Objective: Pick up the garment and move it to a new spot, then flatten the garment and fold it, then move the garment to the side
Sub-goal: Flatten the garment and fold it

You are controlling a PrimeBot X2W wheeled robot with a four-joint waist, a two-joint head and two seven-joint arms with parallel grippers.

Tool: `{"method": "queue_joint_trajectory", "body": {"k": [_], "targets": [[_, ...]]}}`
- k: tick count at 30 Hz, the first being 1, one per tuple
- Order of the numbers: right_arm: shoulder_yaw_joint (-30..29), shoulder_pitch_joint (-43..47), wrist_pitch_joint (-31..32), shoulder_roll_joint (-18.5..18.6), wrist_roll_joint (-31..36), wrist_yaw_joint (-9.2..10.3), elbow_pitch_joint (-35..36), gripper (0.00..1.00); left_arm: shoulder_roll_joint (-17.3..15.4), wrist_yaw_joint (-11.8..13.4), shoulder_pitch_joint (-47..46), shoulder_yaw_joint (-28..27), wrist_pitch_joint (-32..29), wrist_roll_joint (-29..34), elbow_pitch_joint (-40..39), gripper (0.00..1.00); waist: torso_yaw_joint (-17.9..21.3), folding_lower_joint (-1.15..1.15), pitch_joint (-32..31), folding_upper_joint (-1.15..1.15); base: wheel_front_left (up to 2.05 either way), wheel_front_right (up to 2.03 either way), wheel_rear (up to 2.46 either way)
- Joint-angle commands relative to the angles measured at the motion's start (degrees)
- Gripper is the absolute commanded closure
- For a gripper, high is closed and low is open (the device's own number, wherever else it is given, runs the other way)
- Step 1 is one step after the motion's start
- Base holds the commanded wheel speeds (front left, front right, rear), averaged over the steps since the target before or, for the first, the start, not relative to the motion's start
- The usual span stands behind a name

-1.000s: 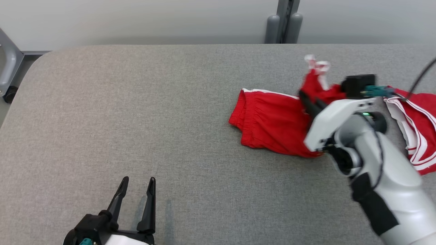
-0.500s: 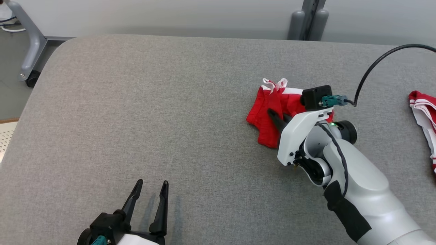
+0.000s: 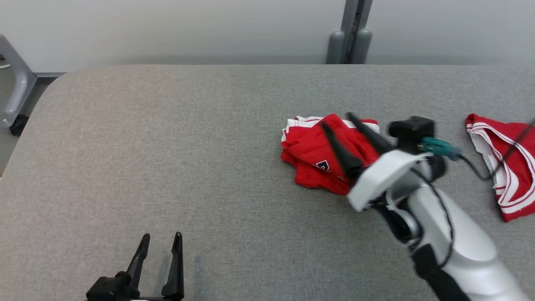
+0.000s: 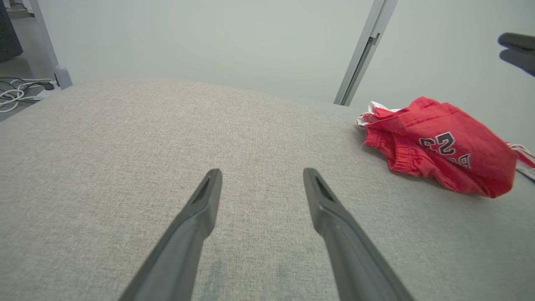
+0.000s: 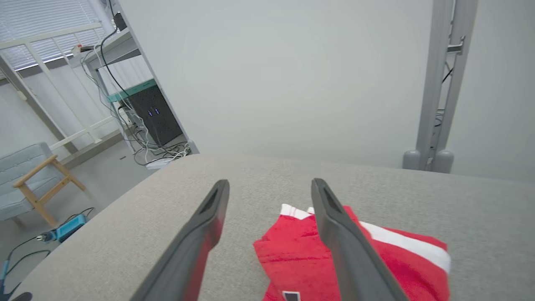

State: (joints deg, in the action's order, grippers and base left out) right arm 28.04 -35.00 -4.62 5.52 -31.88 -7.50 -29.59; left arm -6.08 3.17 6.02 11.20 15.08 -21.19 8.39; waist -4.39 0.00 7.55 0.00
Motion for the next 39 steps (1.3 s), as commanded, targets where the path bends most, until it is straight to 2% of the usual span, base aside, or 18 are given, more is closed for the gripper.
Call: {"method": "queue_joint_trajectory", "body": {"k": [1,3,4,5,7,11,20,22,28,32,39], "targets": [[-1.82,1.75,-0.68,2.28,1.13,0.01,0.81,0.00,0.06,0.22,0.40,-0.47,0.10,0.23,-0.43,0.00,0.92,0.00,-0.63,0.00,0.00,0.00,0.00],[-6.86,5.72,-1.67,3.30,2.80,-0.03,3.94,0.00,0.24,-0.07,1.06,-0.94,0.10,0.59,-1.14,0.00,1.42,0.00,-0.87,0.00,0.00,0.00,0.00],[-9.55,7.21,-2.31,4.81,4.91,-0.03,5.04,0.09,0.28,-0.22,1.32,-1.17,0.10,0.71,-1.45,0.00,1.57,0.00,-0.89,0.00,0.00,0.00,0.00],[-12.11,8.69,-2.85,5.88,6.40,-0.02,6.01,0.51,0.32,-0.32,1.59,-1.52,0.10,0.85,-1.82,0.00,1.79,0.00,-0.81,0.00,0.00,0.00,0.00],[-16.21,11.48,-3.80,6.77,9.74,-0.01,6.87,1.00,0.59,-0.41,1.66,-1.90,0.09,1.32,-2.40,0.00,2.01,0.00,-0.38,0.00,0.00,0.00,0.00],[-18.79,12.62,-4.24,6.22,12.39,0.00,6.88,1.00,1.17,-1.14,-0.28,-1.81,0.10,2.28,-3.45,0.00,1.14,0.00,2.38,0.00,0.00,0.00,0.00],[-14.05,3.30,-4.63,4.98,13.15,0.00,-1.99,1.00,2.20,-2.55,-4.31,-1.57,0.10,3.93,-3.54,0.00,-2.56,0.00,8.46,0.00,0.00,0.00,0.00],[-11.47,0.02,-4.79,4.24,12.61,0.01,-6.96,1.00,2.32,-2.85,-4.57,-2.11,0.10,4.18,-3.20,0.00,-3.55,0.00,9.19,0.00,0.00,0.00,0.00],[-7.35,-3.73,-6.41,2.90,10.83,0.01,-14.38,1.00,2.75,-3.05,-4.32,-2.90,0.10,4.38,-2.70,0.00,-4.46,0.00,8.79,0.00,0.00,0.00,0.00],[-4.82,-4.32,-7.21,2.13,9.60,0.00,-16.30,1.00,2.87,-3.00,-3.89,-3.08,0.10,4.47,-2.58,0.00,-4.51,0.00,8.11,0.00,0.00,0.00,0.00],[4.75,-2.83,-6.46,1.23,5.78,0.00,-16.50,1.00,3.03,-2.85,-3.29,-3.52,0.10,4.53,-2.70,0.00,-4.28,0.00,6.71,0.00,0.00,0.00,0.00]]}}
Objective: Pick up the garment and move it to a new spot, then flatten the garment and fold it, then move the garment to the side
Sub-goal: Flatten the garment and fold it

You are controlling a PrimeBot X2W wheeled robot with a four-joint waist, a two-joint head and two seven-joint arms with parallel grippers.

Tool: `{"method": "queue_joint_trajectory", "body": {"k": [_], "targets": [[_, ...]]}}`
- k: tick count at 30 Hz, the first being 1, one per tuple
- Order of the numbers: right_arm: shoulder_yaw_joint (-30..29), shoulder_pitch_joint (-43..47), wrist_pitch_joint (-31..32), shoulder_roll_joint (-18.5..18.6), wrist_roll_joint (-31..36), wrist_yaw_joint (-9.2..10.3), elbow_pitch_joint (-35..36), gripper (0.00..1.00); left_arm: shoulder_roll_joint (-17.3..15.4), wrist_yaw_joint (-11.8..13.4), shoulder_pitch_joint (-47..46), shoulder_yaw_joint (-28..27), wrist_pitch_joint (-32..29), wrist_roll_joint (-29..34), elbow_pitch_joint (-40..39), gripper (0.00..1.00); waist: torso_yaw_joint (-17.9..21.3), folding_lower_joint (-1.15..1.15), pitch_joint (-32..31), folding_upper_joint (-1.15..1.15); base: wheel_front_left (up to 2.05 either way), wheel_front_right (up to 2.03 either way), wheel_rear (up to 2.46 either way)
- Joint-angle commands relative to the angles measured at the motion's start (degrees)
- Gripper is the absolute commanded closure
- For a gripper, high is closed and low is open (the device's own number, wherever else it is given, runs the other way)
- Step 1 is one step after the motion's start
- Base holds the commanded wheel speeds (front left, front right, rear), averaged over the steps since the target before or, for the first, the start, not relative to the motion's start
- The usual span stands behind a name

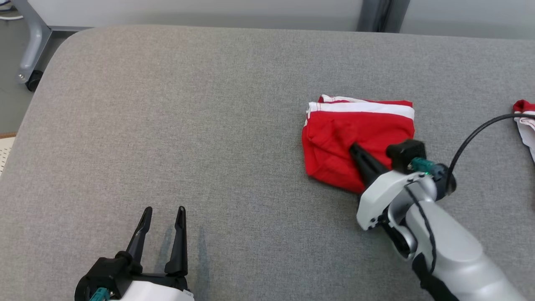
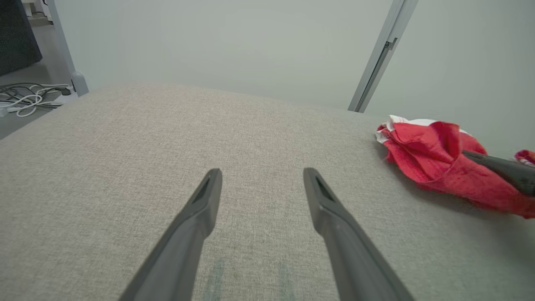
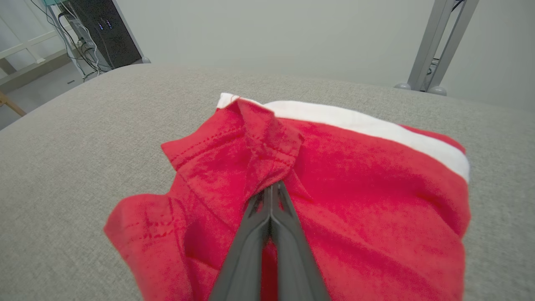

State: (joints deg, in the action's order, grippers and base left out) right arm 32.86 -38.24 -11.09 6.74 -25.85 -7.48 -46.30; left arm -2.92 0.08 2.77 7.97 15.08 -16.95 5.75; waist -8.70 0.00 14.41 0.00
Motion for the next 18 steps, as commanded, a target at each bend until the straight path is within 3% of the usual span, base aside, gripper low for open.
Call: {"method": "queue_joint_trajectory", "body": {"k": [1,10,18], "targets": [[1.22,0.73,-0.09,-0.13,-1.07,-0.02,0.47,1.00,-0.12,0.29,0.06,-0.31,0.10,0.35,-0.07,0.00,0.03,0.00,-0.45,0.00,0.00,0.00,0.00],[12.87,4.82,-0.53,-0.81,-5.74,-0.02,2.20,1.00,-0.09,0.98,2.31,-1.19,0.10,-0.18,-0.22,0.00,1.15,0.00,-4.61,0.00,0.00,0.00,0.00],[9.85,5.92,-3.74,1.25,-7.84,-0.02,5.11,1.00,-0.07,1.68,4.58,-1.53,0.10,-0.59,-1.60,0.00,3.31,0.00,-7.68,0.00,0.00,0.00,0.00]]}}
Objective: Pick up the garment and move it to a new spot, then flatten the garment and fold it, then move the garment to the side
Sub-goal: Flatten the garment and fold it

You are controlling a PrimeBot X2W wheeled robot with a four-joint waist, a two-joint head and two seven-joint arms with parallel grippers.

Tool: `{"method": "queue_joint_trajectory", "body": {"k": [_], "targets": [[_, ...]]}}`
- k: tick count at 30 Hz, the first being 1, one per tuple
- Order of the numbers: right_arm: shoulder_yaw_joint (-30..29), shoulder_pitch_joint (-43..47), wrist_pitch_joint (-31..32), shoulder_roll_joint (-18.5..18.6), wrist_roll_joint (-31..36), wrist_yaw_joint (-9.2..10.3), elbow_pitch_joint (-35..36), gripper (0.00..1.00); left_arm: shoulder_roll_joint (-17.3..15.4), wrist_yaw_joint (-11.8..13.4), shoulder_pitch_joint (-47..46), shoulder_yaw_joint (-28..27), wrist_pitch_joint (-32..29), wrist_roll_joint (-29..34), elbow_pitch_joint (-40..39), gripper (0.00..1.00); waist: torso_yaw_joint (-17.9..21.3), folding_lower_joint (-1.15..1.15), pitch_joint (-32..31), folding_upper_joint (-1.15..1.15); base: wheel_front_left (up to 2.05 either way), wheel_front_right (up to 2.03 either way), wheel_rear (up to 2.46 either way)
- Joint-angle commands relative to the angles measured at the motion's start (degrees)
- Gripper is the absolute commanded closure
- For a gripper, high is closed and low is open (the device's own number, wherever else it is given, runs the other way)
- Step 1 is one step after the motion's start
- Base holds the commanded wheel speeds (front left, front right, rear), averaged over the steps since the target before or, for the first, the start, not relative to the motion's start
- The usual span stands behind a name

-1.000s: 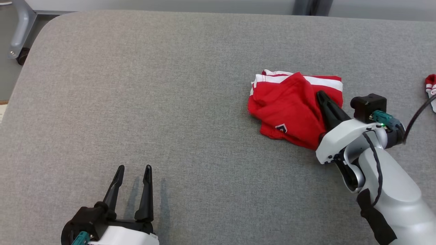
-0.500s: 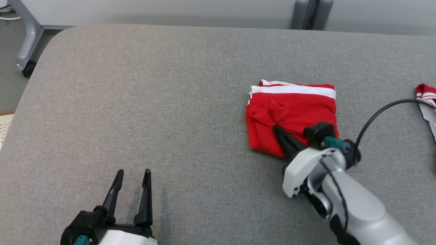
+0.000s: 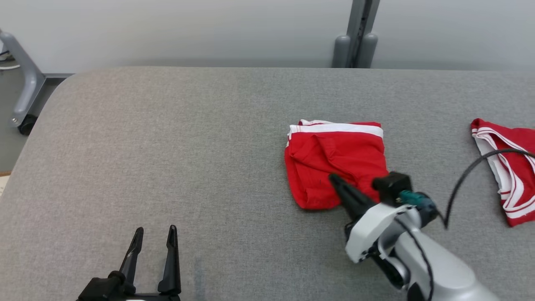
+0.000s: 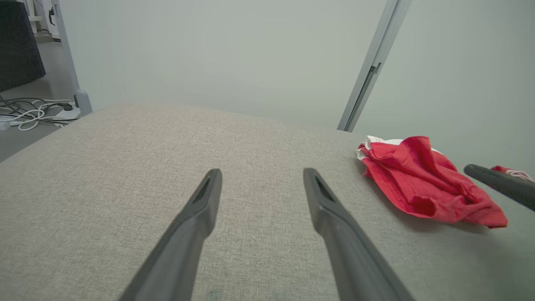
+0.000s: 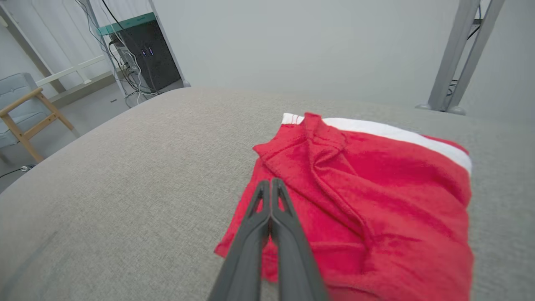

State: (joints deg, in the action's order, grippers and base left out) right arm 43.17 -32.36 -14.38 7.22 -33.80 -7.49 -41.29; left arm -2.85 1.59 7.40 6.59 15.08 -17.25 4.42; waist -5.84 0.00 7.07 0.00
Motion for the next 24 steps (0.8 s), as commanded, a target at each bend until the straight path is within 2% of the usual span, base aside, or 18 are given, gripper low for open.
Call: {"method": "queue_joint_trajectory", "body": {"k": [1,5,11,16,24], "targets": [[-1.46,-0.26,-0.51,1.28,0.61,-0.01,0.36,1.00,-0.15,0.13,0.01,-0.13,0.10,-0.26,-0.47,0.00,0.59,0.00,-0.24,0.00,0.00,0.00,0.00],[-5.36,-3.13,-0.34,3.04,2.69,-0.01,-0.69,1.00,-0.14,-0.54,-1.54,0.80,0.10,0.06,-0.92,0.00,-0.26,0.00,1.66,0.00,0.00,0.00,0.00],[-8.29,-10.58,5.53,4.71,4.34,-0.01,-5.73,1.00,-0.18,-1.07,-3.86,3.26,0.10,-0.24,-0.50,0.00,-4.06,0.00,5.47,0.00,0.00,0.00,0.00],[-6.44,-14.16,11.76,6.49,3.25,-0.01,-9.27,1.00,-0.15,-0.53,-4.79,4.25,0.10,-1.23,-0.05,0.00,-7.23,0.00,7.00,0.00,0.00,0.00,0.00],[-2.73,-13.87,13.96,7.74,-0.05,-0.01,-9.77,1.00,-0.14,-0.05,-4.87,4.68,0.09,-2.21,0.34,0.00,-8.82,0.00,7.17,0.00,0.00,0.00,0.00]]}}
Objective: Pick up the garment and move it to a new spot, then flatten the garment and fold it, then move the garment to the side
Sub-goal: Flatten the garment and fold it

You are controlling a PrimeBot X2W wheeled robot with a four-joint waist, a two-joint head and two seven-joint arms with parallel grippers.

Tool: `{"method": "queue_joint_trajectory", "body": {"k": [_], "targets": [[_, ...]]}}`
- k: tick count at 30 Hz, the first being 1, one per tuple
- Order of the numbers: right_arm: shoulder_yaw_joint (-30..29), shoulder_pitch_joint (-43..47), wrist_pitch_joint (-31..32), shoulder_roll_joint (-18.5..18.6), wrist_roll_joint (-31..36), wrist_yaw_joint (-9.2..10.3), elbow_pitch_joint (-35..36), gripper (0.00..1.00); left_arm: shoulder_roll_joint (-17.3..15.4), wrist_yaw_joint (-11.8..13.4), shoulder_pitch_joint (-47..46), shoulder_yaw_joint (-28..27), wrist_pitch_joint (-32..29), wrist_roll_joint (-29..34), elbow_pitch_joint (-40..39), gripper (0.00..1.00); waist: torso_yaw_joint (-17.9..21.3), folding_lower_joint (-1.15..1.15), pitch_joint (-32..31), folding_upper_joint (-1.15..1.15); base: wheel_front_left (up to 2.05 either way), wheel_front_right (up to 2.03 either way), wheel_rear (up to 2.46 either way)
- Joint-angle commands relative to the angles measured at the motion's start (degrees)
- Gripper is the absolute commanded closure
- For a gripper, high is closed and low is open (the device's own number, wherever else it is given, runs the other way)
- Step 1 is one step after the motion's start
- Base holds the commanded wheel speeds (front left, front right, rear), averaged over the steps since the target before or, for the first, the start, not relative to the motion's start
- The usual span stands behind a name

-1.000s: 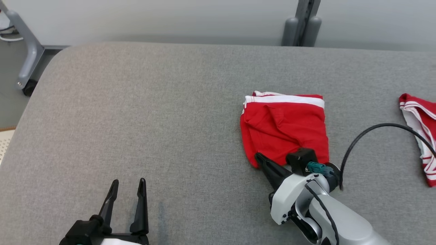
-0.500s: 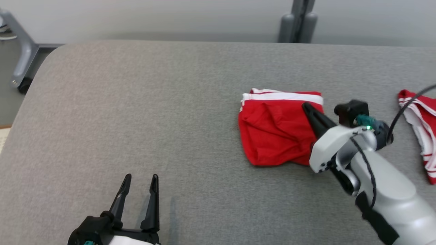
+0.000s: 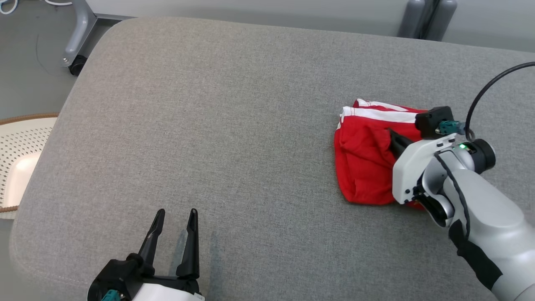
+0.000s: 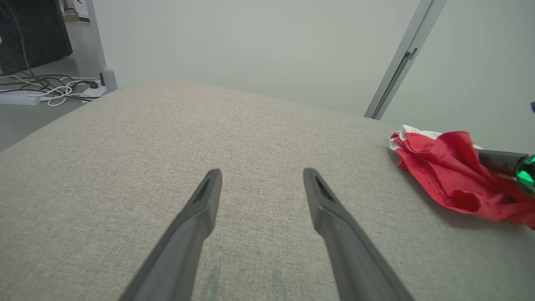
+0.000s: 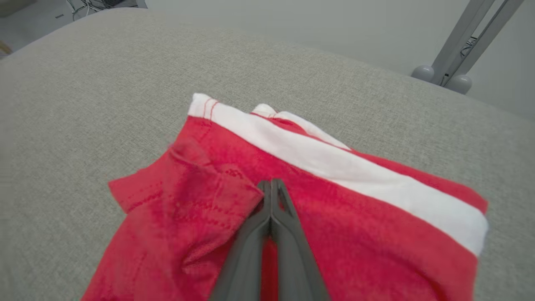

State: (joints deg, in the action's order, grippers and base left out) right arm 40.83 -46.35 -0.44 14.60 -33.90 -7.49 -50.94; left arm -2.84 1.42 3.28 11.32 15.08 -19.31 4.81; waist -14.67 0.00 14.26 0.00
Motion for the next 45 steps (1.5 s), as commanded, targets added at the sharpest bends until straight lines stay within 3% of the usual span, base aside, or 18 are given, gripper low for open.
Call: {"method": "queue_joint_trajectory", "body": {"k": [1,9,17,36,45], "targets": [[0.25,0.49,0.07,0.23,-0.70,-0.01,0.34,1.00,-0.15,0.28,-0.75,-0.06,0.10,-0.27,-0.14,0.00,0.10,0.00,-0.05,0.00,0.00,0.00,0.00],[7.31,3.46,1.05,1.08,-5.05,-0.01,5.18,1.00,-0.15,0.66,0.16,-0.96,0.10,-0.02,-0.37,0.00,2.18,0.00,-1.62,0.00,0.00,0.00,0.00],[10.74,5.43,1.40,1.94,-7.99,-0.01,7.34,1.00,-0.17,0.68,0.57,-1.06,0.10,0.23,-0.17,0.00,3.11,0.00,-2.48,0.00,0.00,0.00,0.00],[16.80,11.09,0.14,-1.45,-11.52,-0.01,8.41,1.00,-0.17,1.30,3.61,-2.11,0.10,0.84,-0.19,0.00,4.34,0.00,-7.34,0.00,0.00,0.00,0.00],[14.35,15.41,-8.91,-0.97,-10.20,-0.01,10.50,1.00,-0.14,1.87,8.38,-5.66,0.10,1.43,-1.24,0.00,8.24,0.00,-13.46,0.00,0.00,0.00,0.00]]}}
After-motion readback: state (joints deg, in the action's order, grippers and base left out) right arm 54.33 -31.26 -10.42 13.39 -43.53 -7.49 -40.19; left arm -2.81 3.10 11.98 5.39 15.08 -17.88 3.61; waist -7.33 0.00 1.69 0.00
